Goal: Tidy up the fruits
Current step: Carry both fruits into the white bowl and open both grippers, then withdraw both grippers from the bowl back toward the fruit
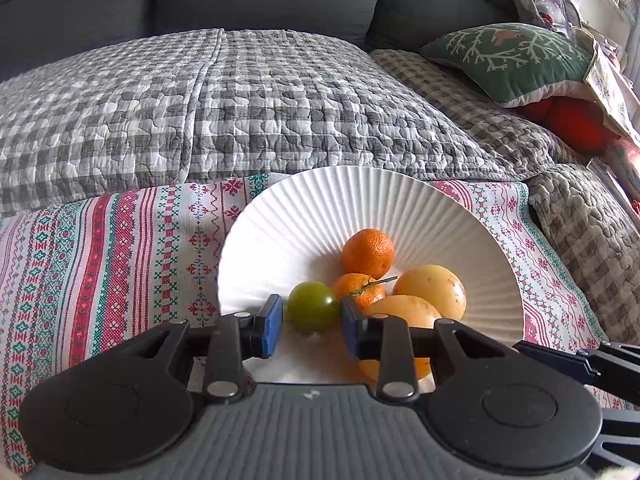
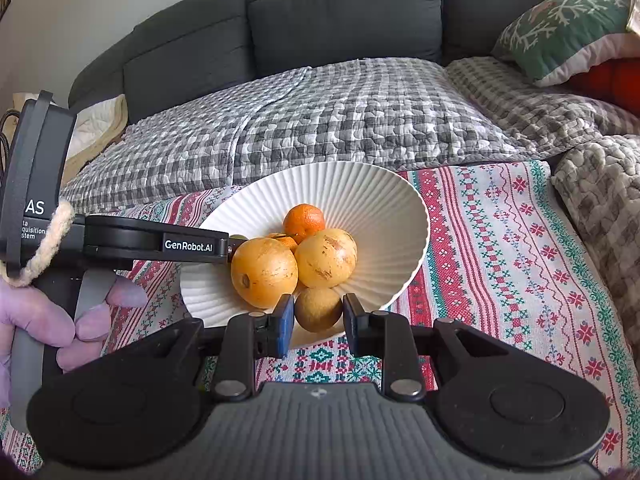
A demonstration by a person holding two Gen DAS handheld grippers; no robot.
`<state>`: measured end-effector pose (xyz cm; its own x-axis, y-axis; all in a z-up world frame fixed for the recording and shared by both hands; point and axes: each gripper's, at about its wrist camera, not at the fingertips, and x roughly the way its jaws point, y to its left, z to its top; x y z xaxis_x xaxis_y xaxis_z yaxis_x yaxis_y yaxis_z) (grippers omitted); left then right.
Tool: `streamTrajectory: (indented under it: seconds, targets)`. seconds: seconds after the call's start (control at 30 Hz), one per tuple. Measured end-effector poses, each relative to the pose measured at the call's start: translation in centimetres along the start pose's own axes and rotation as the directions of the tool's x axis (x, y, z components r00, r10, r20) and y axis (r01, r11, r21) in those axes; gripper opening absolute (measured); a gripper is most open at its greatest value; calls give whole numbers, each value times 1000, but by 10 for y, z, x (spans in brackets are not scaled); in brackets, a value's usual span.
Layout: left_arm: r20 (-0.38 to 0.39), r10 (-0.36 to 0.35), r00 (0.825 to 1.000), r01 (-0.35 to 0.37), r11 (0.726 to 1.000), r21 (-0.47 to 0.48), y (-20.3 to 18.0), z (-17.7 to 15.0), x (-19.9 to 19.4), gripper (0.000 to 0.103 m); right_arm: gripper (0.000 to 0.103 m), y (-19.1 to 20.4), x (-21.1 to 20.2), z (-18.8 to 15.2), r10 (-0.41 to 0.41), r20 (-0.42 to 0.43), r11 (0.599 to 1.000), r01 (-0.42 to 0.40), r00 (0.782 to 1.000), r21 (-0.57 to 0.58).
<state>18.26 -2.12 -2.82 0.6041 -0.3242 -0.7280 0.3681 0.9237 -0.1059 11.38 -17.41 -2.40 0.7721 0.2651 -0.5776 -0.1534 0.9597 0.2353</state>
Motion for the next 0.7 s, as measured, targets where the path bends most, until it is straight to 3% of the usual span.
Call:
streamTrajectory:
  seconds: [0.17,0.33,0.5,0.7]
  targets:
    - [13,6,1000,-6,1000,-4,0,-1,-6,39,33,-2,-4,1,2,8,1000,-2,1000,13]
    - [28,17,999,-17,1000,-6,-3,-3,-21,51,58,1,-14,3,3,22,1000,-4,1000,10]
    - [66,19,998,-17,1000,-24,-3,-12,-45,76,73,4,-29,3,8,24,1000,-8,1000,5]
    - [80,44,996,-43,999,-21,-7,-33,-73,84,83,8,-52,-3,-35,14,999,35,999,-29]
